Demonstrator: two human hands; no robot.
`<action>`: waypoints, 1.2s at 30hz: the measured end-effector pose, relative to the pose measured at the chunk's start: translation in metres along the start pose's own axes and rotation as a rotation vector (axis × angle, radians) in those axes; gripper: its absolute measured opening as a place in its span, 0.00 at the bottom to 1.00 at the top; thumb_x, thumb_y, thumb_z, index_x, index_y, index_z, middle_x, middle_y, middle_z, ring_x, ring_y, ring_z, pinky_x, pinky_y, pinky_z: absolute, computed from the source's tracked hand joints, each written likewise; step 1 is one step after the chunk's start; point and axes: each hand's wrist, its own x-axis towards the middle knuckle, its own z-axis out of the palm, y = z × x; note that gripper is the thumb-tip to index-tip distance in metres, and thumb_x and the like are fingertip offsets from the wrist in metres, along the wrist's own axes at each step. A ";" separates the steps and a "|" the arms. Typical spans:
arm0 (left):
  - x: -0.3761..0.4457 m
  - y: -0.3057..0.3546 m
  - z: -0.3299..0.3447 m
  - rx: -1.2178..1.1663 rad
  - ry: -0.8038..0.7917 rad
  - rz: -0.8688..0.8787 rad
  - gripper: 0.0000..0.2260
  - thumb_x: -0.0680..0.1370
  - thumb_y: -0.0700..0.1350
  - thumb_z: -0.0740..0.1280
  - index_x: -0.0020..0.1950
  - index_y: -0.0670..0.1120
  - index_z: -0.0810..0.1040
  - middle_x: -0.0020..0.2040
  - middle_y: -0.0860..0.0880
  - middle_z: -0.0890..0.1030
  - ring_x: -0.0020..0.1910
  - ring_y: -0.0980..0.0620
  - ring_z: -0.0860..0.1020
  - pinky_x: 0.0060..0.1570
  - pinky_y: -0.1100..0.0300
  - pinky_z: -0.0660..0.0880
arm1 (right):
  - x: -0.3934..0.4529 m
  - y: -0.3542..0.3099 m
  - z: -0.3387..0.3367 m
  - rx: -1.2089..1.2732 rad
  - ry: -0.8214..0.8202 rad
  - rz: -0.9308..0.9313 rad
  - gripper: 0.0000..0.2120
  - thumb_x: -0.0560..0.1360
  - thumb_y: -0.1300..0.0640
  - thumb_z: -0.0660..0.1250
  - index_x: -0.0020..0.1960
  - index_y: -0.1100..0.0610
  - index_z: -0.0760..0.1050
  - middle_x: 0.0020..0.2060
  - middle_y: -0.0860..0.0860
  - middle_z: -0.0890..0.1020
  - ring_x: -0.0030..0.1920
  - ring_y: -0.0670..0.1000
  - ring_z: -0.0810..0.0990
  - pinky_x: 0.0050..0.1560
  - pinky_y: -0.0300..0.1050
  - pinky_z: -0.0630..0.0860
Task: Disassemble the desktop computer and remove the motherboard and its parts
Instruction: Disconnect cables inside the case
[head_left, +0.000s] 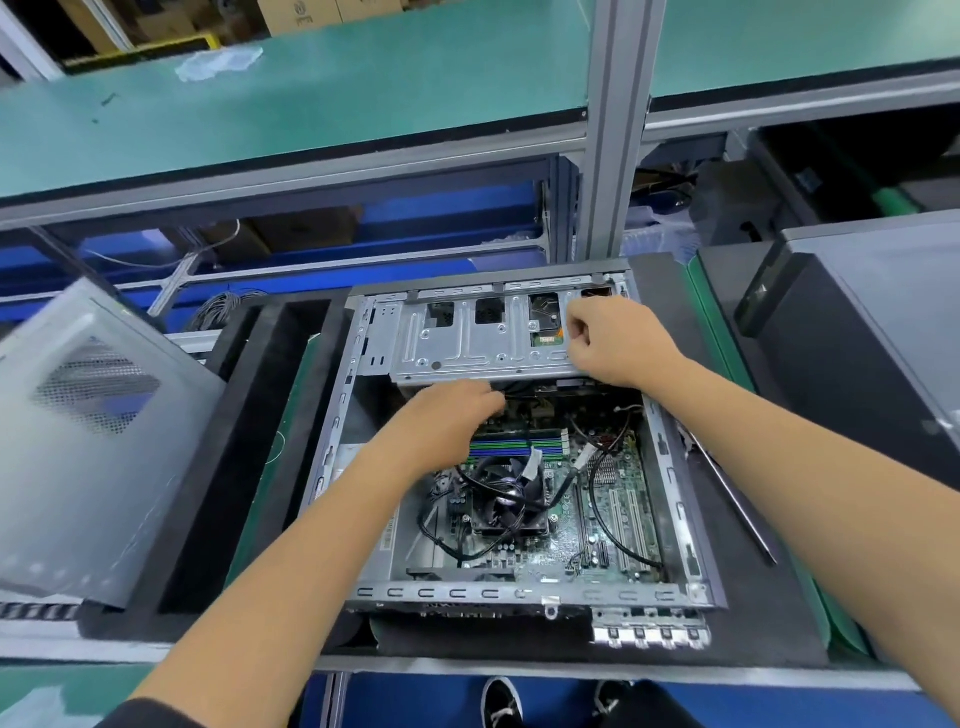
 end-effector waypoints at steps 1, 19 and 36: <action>0.002 0.002 0.001 -0.013 0.015 0.048 0.21 0.70 0.28 0.61 0.60 0.44 0.74 0.54 0.48 0.74 0.50 0.47 0.74 0.42 0.52 0.74 | 0.000 0.000 0.000 0.007 0.001 0.003 0.04 0.71 0.61 0.60 0.41 0.56 0.72 0.37 0.52 0.79 0.39 0.56 0.75 0.35 0.46 0.70; 0.061 0.083 0.019 -0.110 -0.216 0.124 0.21 0.78 0.50 0.64 0.67 0.40 0.68 0.62 0.40 0.75 0.61 0.40 0.73 0.55 0.50 0.71 | 0.001 0.003 0.003 0.029 -0.004 0.012 0.02 0.69 0.60 0.61 0.40 0.55 0.71 0.35 0.50 0.78 0.38 0.55 0.75 0.35 0.46 0.70; 0.094 0.097 0.025 -0.389 -0.256 -0.117 0.09 0.75 0.41 0.66 0.40 0.43 0.67 0.50 0.39 0.78 0.42 0.44 0.73 0.38 0.57 0.69 | 0.003 0.004 0.003 0.023 -0.020 -0.006 0.02 0.70 0.60 0.60 0.40 0.54 0.69 0.34 0.51 0.78 0.36 0.55 0.75 0.32 0.43 0.64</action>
